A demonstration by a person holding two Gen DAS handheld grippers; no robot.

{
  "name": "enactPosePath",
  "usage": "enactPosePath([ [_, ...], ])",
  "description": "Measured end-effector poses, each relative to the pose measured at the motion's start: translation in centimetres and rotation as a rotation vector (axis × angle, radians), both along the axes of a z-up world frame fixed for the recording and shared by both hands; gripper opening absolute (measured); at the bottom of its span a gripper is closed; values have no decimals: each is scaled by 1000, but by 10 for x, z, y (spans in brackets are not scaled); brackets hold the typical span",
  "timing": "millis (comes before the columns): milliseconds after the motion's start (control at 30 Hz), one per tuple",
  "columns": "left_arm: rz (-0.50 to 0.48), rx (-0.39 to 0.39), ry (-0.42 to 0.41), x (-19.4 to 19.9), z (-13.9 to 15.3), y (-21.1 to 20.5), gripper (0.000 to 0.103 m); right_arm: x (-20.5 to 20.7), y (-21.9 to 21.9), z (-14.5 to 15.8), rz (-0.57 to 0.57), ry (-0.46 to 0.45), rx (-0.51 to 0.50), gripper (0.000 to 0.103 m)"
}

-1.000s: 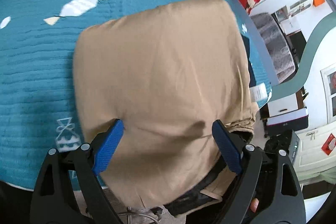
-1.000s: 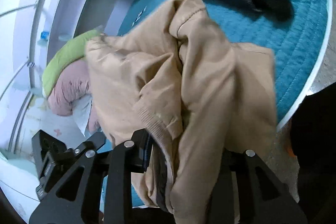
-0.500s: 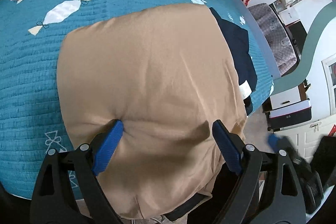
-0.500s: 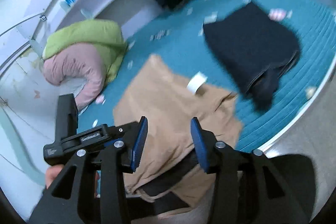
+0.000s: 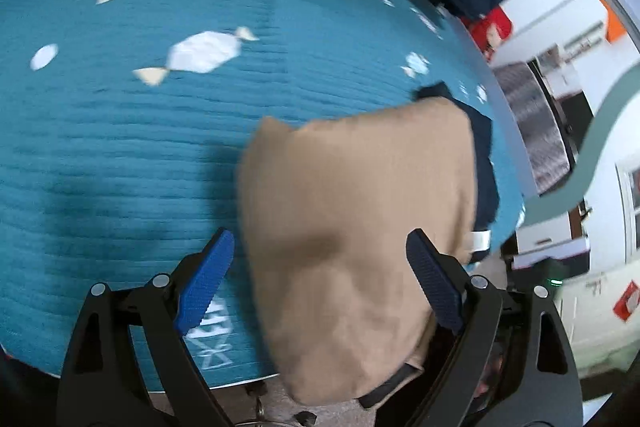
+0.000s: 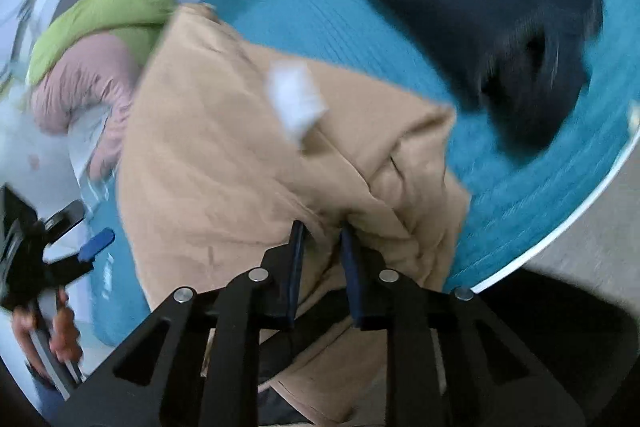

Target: Fold large clothes

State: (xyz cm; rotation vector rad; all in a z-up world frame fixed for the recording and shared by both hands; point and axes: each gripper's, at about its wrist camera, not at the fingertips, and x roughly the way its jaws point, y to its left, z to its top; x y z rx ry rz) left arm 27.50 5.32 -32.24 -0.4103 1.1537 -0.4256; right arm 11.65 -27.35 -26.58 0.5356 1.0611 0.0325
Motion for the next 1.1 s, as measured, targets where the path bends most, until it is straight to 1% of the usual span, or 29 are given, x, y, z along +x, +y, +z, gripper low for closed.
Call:
enactPosePath([
  [33,2,2,7,-2,-3,3,89,1,2,6,26,-26,-20,39],
  [100,14,-6,39,-10,-14,6,89,9,7,23,83,-65,-85,47],
  [167,13,-41,62,-21,-26,5,89,23,13,40,160,-124,-180,56],
  [200,18,-48,72,-26,-32,2,89,35,14,46,214,-137,-215,64],
  [267,16,-66,93,-35,-44,-5,89,55,13,45,278,-132,-236,68],
  [300,16,-73,106,-38,-51,-9,89,70,10,40,333,-100,-227,72],
  [333,14,-79,110,-40,-54,-13,89,86,6,30,383,-55,-206,75],
  [367,18,-87,107,-41,-57,-17,89,93,2,13,405,-16,-192,75],
  [400,22,-91,103,-41,-60,-16,90,111,-5,-3,422,48,-157,76],
  [433,25,-99,95,-41,-61,-19,90,115,-9,-11,433,73,-125,78],
  [467,27,-100,90,-40,-62,-20,91,125,-14,-24,457,125,-60,78],
  [500,30,-91,84,-38,-62,-22,92,131,-19,-35,460,163,-10,82],
  [533,30,-87,77,-37,-62,-23,92,135,-21,-42,464,190,27,84],
  [567,25,-86,79,-34,-64,-25,93,139,-23,-52,479,228,88,84],
  [633,19,-90,91,-28,-67,-27,95,147,-26,-71,493,284,203,86],
  [667,7,-109,104,-23,-70,-29,95,150,-27,-78,489,305,236,86],
  [700,-2,-120,115,-19,-73,-31,95,151,-27,-90,486,329,288,91],
  [733,-5,-127,122,-15,-75,-32,97,148,-28,-90,490,320,300,94],
  [767,-8,-139,132,-12,-78,-34,98,149,-27,-92,491,314,311,95],
  [800,-12,-152,144,-9,-81,-34,98,150,-25,-92,493,309,313,95],
  [867,-23,-173,148,-7,-82,-36,97,148,-24,-89,495,296,307,90],
  [900,-35,-167,133,-8,-80,-39,96,146,-23,-86,504,289,320,71],
  [933,-45,-163,124,-9,-78,-41,94,146,-14,-86,502,296,357,64],
  [967,-58,-162,118,-10,-75,-44,93,145,-9,-84,496,296,353,64],
  [1000,-64,-161,117,-11,-74,-45,93,143,-5,-82,505,286,318,65],
  [1033,-64,-166,121,-11,-73,-47,92,144,-4,-85,497,293,327,66],
  [1100,-63,-165,121,-9,-71,-52,91,147,-3,-95,463,316,383,66],
])
